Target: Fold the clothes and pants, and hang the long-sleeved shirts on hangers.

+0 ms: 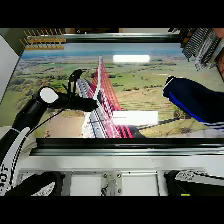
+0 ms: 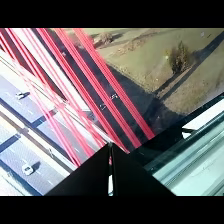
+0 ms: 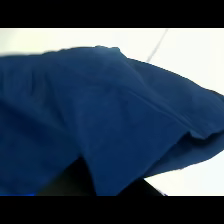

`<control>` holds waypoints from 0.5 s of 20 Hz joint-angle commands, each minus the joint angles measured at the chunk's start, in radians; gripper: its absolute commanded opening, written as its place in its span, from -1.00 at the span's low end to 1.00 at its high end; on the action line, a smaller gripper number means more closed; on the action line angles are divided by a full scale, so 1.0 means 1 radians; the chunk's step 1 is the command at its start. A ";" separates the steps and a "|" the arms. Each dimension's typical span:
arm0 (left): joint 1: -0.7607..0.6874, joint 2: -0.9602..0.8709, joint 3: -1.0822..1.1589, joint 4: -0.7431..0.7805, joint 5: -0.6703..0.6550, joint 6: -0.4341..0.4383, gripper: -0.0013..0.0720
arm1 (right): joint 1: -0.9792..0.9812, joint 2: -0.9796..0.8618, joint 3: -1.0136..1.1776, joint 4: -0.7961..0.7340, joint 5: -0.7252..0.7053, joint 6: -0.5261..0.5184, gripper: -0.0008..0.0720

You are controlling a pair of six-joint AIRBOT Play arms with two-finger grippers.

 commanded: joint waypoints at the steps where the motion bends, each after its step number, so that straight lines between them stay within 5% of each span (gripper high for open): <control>1: -0.001 0.000 0.000 0.000 0.009 0.000 -0.92 | 0.034 0.133 -0.201 -0.077 0.141 0.029 -0.97; 10: -0.001 0.000 0.000 0.002 -0.044 0.000 -0.92 | 0.169 0.319 -0.467 -0.089 0.225 0.034 -0.97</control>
